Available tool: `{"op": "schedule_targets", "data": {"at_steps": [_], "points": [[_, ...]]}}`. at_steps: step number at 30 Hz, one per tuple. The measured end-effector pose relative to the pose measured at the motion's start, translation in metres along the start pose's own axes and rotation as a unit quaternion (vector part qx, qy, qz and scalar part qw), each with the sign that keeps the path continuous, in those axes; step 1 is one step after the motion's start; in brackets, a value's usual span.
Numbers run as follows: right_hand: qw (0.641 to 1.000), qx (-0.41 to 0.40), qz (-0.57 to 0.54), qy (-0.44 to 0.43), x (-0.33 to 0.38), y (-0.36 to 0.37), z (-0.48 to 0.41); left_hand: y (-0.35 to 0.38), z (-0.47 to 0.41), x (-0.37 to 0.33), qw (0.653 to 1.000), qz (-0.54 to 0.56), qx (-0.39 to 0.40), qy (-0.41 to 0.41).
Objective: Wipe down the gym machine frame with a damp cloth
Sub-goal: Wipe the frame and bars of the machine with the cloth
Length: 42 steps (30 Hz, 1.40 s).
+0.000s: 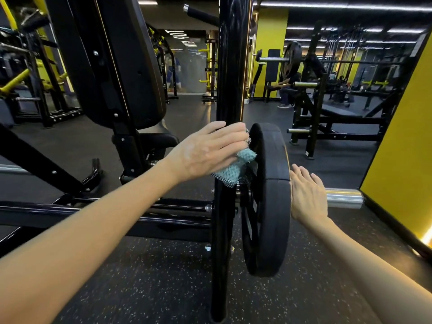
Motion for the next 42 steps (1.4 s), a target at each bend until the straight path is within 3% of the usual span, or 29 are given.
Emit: {"op": "schedule_targets", "data": {"at_steps": [9,17,25,30,37,42], "points": [[1.000,-0.006,0.017,-0.005,-0.003,0.007,0.000,0.049,0.076,-0.103,0.995,0.076,0.062,0.019],[0.999,0.005,0.037,0.000,-0.004,0.007,0.000,0.066,0.093,-0.101,0.992,0.042,0.118,0.022],[0.999,-0.008,0.044,-0.003,-0.003,0.005,-0.001,0.006,0.026,-0.019,0.999,-0.014,0.022,-0.033],[0.999,-0.012,0.030,-0.008,-0.003,0.007,-0.001,0.009,0.037,-0.034,0.996,0.018,-0.012,-0.092],[0.999,-0.040,-0.004,-0.014,-0.001,0.002,0.000,0.072,0.117,-0.137,0.986,0.053,0.155,0.024],[0.998,-0.062,-0.015,-0.016,0.001,-0.003,0.001,0.081,0.132,-0.172,0.978,0.091,0.179,0.060]]}}
Point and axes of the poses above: each hand's wrist, its own z-axis away from the middle knuckle, its own y-axis out of the palm, x = y × z, the point moved 8 cm from there along -z, towards the middle knuckle, and after that the axes turned 1 degree about y, right-handed, at the moved point
